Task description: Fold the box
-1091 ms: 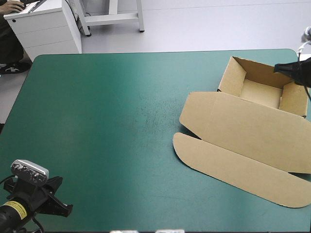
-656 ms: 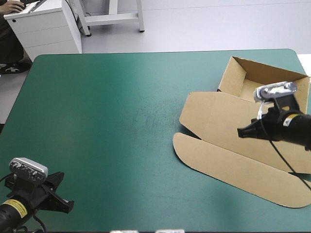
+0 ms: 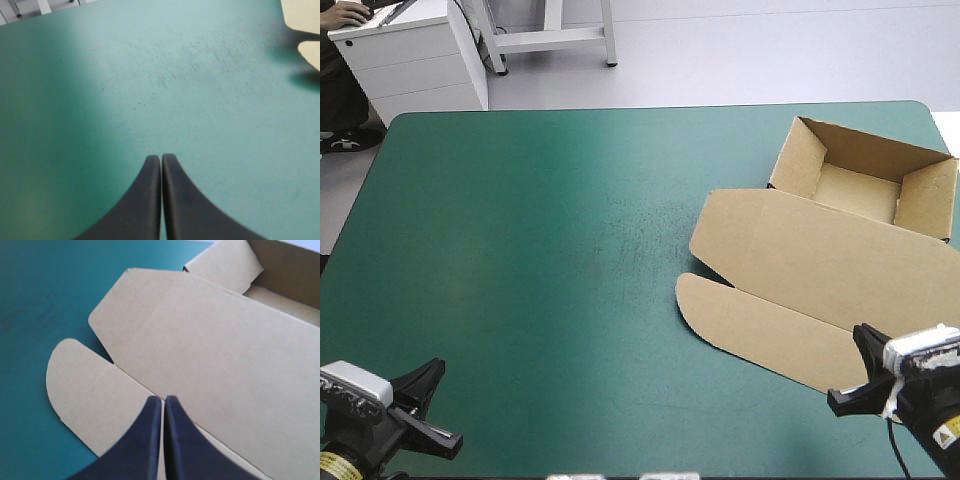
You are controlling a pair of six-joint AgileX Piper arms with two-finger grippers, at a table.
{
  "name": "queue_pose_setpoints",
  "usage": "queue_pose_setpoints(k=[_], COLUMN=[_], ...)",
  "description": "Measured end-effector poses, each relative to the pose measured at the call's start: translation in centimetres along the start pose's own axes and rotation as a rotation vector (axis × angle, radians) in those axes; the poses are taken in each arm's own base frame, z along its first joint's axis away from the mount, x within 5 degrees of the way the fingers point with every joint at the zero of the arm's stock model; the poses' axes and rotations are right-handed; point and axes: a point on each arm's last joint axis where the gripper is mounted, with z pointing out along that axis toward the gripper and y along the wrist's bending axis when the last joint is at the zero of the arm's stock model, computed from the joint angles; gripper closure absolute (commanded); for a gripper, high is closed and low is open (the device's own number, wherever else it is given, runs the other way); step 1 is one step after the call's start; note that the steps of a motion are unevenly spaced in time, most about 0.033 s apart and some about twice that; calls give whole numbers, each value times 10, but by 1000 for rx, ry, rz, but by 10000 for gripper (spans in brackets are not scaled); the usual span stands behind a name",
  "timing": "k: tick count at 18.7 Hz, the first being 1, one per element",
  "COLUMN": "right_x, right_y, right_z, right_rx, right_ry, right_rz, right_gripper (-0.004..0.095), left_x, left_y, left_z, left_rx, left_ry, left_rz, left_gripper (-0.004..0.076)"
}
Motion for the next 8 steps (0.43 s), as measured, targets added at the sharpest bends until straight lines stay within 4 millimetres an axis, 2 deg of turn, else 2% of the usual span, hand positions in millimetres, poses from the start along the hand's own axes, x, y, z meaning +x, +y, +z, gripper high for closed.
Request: queue_pose_setpoints(k=[3, 8], right_x=[17, 40], right_y=[3, 6], right_z=[-14, -30], right_rx=[9, 16], right_ry=[-91, -198], right_rz=[-6, -18], right_gripper=[909, 909], left_x=[7, 19], left_y=[1, 2], left_z=[-6, -5], left_rx=[1, -11], left_ry=[-54, -102], left_rz=[-3, 9], left_gripper=[734, 734])
